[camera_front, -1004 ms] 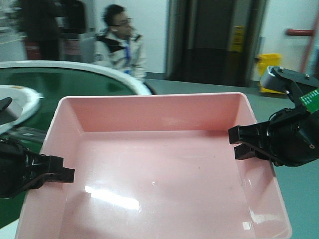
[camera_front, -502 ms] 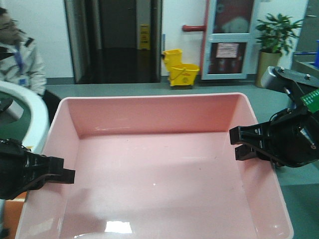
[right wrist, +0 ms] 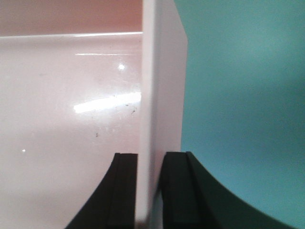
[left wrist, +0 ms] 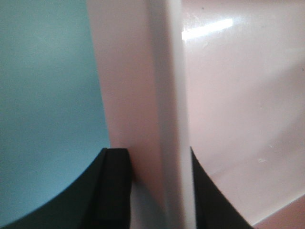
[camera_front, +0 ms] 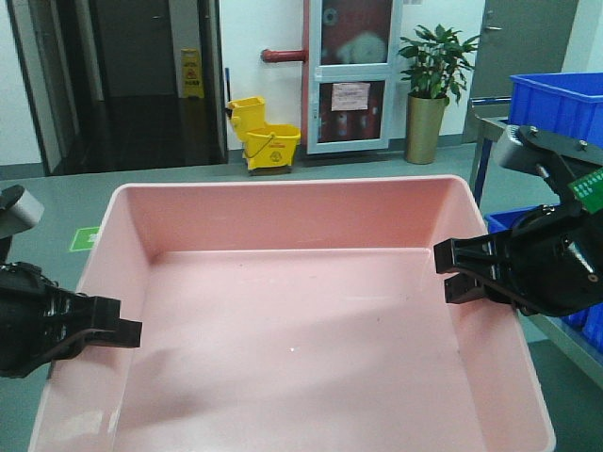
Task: Grab pink bin and stack on right shelf
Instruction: 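Hold the pink bin with both grippers while the base drives to the table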
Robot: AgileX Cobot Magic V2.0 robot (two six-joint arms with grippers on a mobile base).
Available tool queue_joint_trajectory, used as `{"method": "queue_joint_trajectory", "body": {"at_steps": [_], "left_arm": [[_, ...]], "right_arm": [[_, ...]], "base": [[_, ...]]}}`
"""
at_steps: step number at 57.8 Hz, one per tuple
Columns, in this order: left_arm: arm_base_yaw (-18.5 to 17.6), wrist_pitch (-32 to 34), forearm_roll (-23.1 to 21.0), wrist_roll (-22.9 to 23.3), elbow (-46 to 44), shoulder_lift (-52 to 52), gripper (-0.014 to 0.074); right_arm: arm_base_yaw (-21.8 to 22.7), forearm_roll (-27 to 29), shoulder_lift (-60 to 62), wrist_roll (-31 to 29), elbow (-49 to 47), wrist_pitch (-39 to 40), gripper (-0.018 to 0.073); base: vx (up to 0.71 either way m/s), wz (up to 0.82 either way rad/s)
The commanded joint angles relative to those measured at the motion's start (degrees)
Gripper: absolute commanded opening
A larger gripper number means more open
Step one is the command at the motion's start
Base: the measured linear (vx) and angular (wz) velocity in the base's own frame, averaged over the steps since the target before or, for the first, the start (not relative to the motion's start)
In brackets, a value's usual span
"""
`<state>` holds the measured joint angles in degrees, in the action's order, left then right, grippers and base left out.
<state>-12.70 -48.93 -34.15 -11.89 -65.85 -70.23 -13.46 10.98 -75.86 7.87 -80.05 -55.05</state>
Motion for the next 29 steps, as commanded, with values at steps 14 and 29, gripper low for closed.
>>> {"method": "queue_joint_trajectory", "body": {"at_steps": [14, 29], "left_arm": [[-0.6, 1.0, -5.1, -1.1, -1.6, 2.1, -0.0001], [-0.6, 1.0, -5.1, -1.1, -1.6, 2.1, -0.0001]], "right_arm": [[0.4, 2.7, 1.8, 0.0, -2.1, 5.6, -0.0008], [0.4, 2.7, 1.8, 0.0, -2.1, 5.6, -0.0008]], "base": [[0.41, -0.08], [0.47, -0.08]]}}
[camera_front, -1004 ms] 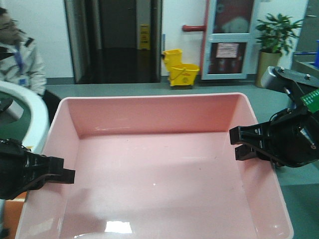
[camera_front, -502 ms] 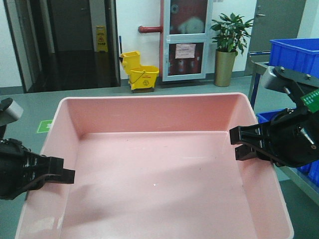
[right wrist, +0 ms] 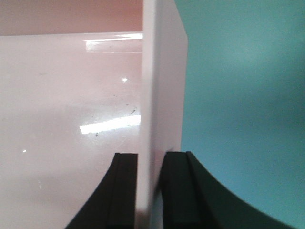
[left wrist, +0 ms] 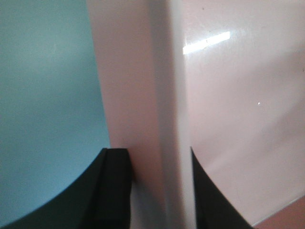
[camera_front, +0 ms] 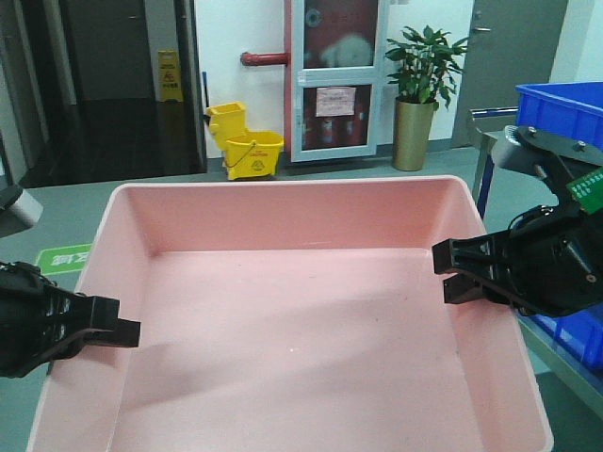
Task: Grab pink bin and stack on right shelf
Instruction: 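Hold the pink bin with both grippers while the base drives to the table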
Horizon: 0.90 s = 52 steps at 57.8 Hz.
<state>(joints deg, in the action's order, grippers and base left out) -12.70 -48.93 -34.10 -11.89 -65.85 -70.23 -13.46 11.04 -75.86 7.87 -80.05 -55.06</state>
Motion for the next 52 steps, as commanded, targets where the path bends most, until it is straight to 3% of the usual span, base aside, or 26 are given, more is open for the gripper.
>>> {"method": "queue_joint_trajectory", "body": {"at_steps": [1, 52], "left_arm": [[-0.6, 1.0, -5.1, -1.1, -1.6, 2.1, -0.0001], [-0.6, 1.2, -5.1, -1.1, -1.6, 2.1, -0.0001]], "right_arm": [[0.4, 2.7, 1.8, 0.0, -2.1, 5.6, -0.0008], [0.4, 2.7, 1.8, 0.0, -2.1, 5.7, -0.0008]], "base": [[0.5, -0.19], [0.49, -0.5]]}}
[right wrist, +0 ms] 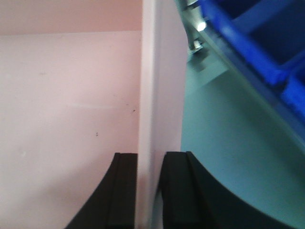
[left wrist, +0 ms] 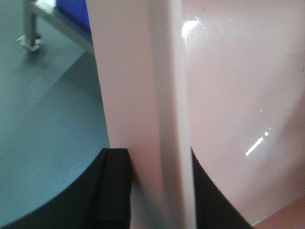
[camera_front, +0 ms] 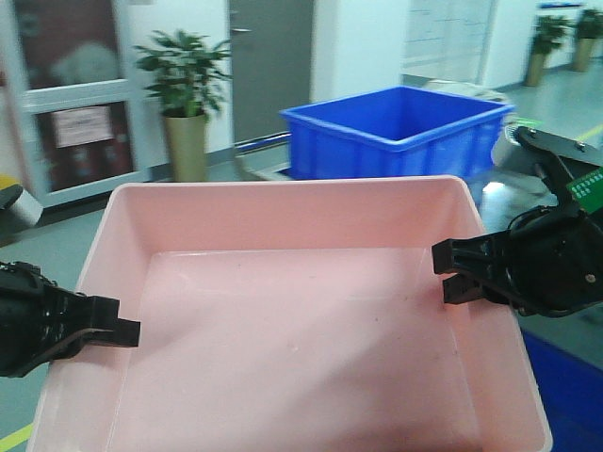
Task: Grab pink bin and stack on right shelf
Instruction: 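Hold the pink bin with both grippers while the base drives to the table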
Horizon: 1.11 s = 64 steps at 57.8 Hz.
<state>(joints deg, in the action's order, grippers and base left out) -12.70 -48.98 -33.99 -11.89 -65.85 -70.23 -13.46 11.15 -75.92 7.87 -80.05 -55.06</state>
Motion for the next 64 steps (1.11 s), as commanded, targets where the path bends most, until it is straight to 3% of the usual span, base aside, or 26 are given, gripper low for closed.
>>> {"method": "queue_joint_trajectory", "body": {"at_steps": [1, 40, 64], "left_arm": [[-0.6, 1.3, -5.2, -1.1, -1.6, 2.1, -0.0001], [-0.6, 1.5, -5.2, -1.1, -1.6, 2.1, -0.0001], [-0.6, 1.5, -5.2, -1.1, -1.6, 1.6, -0.0001]], "right_arm": [[0.4, 2.6, 1.8, 0.0, -2.1, 5.7, -0.0008], [0.4, 2.6, 1.8, 0.0, -2.1, 5.6, -0.0008], [0.4, 2.6, 1.8, 0.0, -2.1, 5.6, -0.0008]], "base": [[0.44, -0.72], [0.41, -0.93], [0.3, -0.4]]}}
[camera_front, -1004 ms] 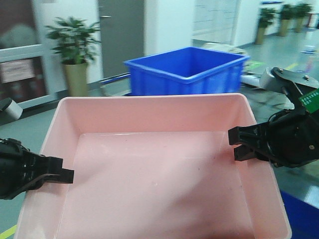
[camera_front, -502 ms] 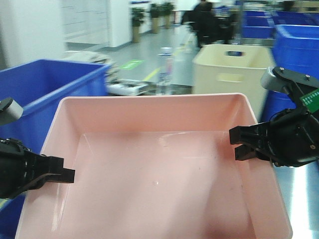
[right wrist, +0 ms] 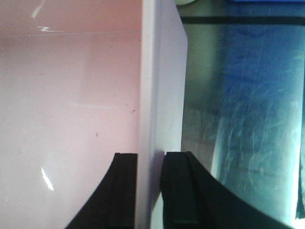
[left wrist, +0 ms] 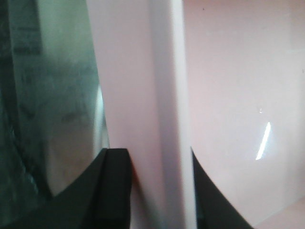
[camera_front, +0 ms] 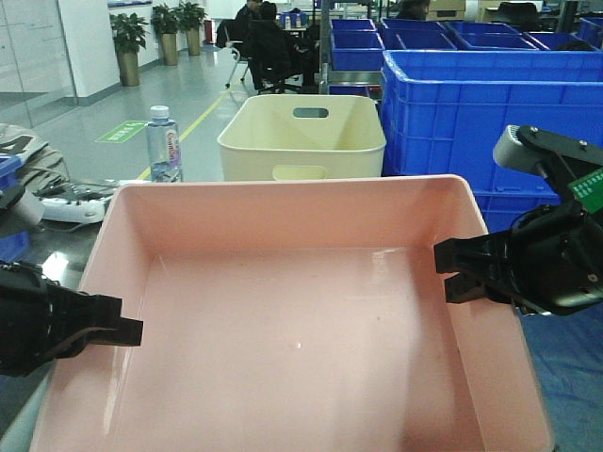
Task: Grab pink bin and stack on right shelf
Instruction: 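Hold the pink bin with both grippers while the base drives to the table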
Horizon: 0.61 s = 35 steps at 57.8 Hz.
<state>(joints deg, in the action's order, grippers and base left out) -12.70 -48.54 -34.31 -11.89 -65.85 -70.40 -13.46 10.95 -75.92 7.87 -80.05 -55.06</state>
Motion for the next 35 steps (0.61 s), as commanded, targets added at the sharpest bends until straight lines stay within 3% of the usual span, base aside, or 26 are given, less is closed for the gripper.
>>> {"method": "queue_joint_trajectory", "body": {"at_steps": [1, 35], "left_arm": [[-0.6, 1.0, -4.9, -1.1, -1.6, 1.8, -0.0001], [-0.6, 1.0, -4.9, -1.1, -1.6, 1.8, -0.0001]], "right_arm": [[0.4, 2.8, 1.8, 0.0, -2.1, 5.7, -0.0008], [0.4, 2.8, 1.8, 0.0, -2.1, 5.8, -0.0008]], "base": [[0.25, -0.15], [0.15, -0.1]]}}
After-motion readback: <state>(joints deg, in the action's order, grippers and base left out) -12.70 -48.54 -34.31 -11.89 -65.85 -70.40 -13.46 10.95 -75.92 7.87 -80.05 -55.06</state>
